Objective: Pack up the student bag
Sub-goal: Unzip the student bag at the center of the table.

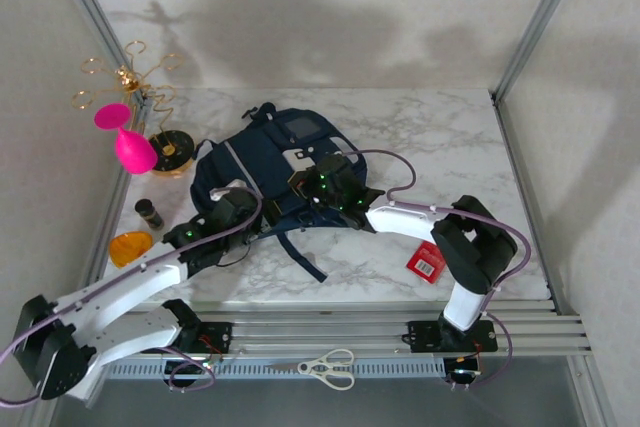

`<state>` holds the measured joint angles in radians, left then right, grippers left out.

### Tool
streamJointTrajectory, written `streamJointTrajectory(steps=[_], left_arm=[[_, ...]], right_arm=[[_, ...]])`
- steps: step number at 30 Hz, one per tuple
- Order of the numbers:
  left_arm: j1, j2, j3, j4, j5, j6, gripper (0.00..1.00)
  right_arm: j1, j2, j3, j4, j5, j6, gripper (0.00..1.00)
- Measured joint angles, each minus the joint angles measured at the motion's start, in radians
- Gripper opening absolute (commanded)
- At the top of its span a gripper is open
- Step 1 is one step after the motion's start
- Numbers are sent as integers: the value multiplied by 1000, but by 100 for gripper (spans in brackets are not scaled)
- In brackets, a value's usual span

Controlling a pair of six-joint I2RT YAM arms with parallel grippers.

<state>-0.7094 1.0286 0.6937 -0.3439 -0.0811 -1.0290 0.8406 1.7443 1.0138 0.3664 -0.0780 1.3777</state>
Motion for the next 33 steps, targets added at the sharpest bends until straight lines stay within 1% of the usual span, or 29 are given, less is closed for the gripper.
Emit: streamJointTrajectory(steps=[1,4,8,14,20,26,33], left_arm=[[-8,27,12,7,-16,-3,45],[-22,95,56,11,-64,-4,45],[-22,141,97,26,-113,-4,42],[-23,224,139,32,-146,-4,35],[-23,259,156,26,-167,-5,32],[-60,277,170,27,-189,-27,37],[-66,243,108,84,-197,-76,42]], right_arm=[[1,1,0,4,0,2,0],[2,1,0,7,0,3,0],[2,1,0,9,1,4,0],[3,1,0,11,6,6,0],[6,1,0,12,13,7,0],[12,1,0,14,26,12,0],[18,1,-3,20,27,22,0]])
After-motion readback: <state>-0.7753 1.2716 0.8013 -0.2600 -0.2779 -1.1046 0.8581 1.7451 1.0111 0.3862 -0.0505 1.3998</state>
